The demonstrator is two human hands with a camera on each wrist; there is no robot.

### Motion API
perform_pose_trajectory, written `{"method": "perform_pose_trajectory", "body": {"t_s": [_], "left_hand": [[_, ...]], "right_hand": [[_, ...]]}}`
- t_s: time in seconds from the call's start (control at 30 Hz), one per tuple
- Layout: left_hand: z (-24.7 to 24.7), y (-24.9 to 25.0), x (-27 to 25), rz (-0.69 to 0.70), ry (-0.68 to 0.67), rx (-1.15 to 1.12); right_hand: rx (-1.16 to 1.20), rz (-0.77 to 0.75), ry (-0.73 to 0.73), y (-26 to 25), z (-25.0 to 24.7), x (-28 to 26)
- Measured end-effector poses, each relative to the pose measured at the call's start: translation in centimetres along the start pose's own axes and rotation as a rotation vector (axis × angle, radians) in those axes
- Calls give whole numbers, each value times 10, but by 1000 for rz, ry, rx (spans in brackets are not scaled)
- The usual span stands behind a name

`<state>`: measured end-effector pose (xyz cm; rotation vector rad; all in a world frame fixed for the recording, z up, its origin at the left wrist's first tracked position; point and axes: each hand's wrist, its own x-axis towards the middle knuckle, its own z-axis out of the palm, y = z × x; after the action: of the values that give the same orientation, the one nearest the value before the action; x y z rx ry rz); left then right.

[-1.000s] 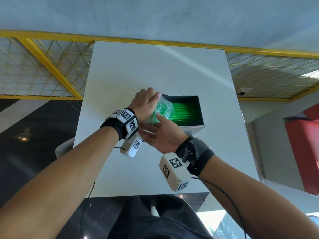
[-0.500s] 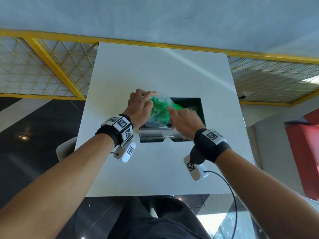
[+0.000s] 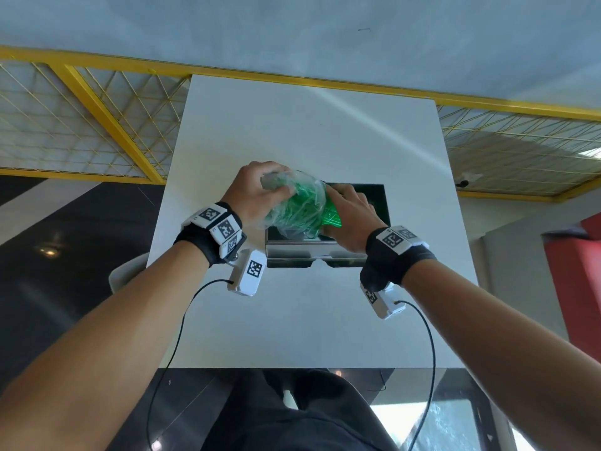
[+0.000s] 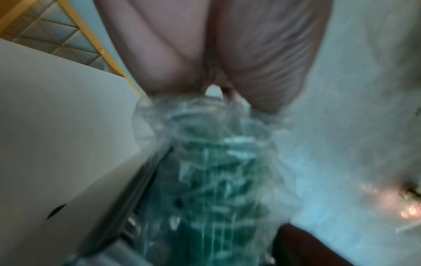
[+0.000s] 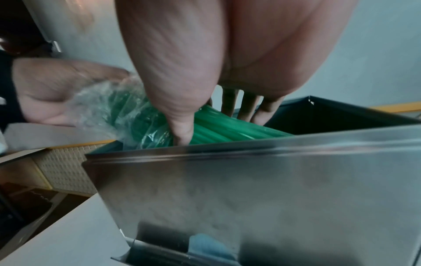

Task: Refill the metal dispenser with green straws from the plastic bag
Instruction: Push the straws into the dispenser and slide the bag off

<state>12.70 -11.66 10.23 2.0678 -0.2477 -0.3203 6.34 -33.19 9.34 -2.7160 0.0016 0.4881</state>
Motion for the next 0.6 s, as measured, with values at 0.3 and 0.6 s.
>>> {"method": "perform_pose_trajectory", "body": {"t_s": [0.3, 0.6], "left_hand": [[-13, -9, -7, -129, -120, -159], [-31, -22, -19, -21, 31, 47]], "right_hand": [[-7, 53, -17, -5, -1, 3], [-12, -1, -15, -8, 3, 5]]}}
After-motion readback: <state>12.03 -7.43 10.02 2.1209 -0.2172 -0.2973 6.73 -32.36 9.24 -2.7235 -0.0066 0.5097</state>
